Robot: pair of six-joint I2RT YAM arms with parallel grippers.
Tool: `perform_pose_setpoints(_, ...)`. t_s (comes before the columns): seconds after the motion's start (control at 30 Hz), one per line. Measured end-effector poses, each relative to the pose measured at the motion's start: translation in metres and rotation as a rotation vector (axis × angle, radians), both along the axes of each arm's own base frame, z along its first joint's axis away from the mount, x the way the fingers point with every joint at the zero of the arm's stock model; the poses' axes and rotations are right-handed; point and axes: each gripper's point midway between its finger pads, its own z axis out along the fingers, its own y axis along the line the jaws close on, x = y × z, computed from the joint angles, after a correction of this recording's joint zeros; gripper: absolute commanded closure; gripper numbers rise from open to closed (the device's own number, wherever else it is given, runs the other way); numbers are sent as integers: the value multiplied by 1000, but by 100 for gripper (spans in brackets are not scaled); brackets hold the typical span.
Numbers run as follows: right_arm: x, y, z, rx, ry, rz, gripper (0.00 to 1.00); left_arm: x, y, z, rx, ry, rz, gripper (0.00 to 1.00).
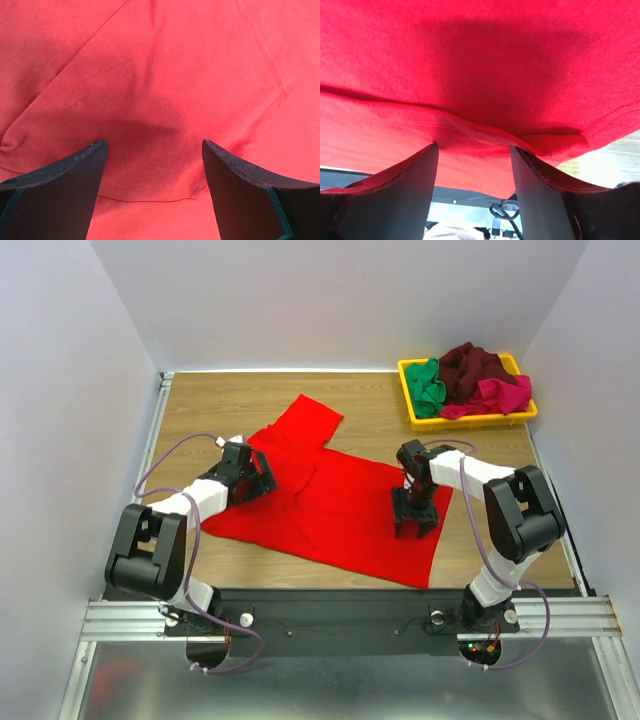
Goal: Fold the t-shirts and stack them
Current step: Fold the tshirt
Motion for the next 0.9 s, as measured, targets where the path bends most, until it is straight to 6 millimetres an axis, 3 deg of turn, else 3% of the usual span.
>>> perform_pose_setpoints(0.37,-6,5,2,-30,28,16,33,-41,21,-3,39,65,76,9)
perform_pose_setpoints(0.5,25,9,21,-50,-57,1,29,-48,30,8,98,126,87,8)
perform_pose_setpoints(0.6,63,14,47,-37,-172,-29,28,-23,30,48,119,64,88,8)
perform_pose_setpoints(0.7,94,2,69,-36,-267,-86,28,15,24,101,111,-56,85,9)
perform_pose_setpoints(0.8,111,-28,76,-64,-300,-165,28,63,13,151,102,-175,68,9)
perform_pose_setpoints(0.9,121,-62,75,-94,-304,-247,29,101,3,172,107,-231,47,9)
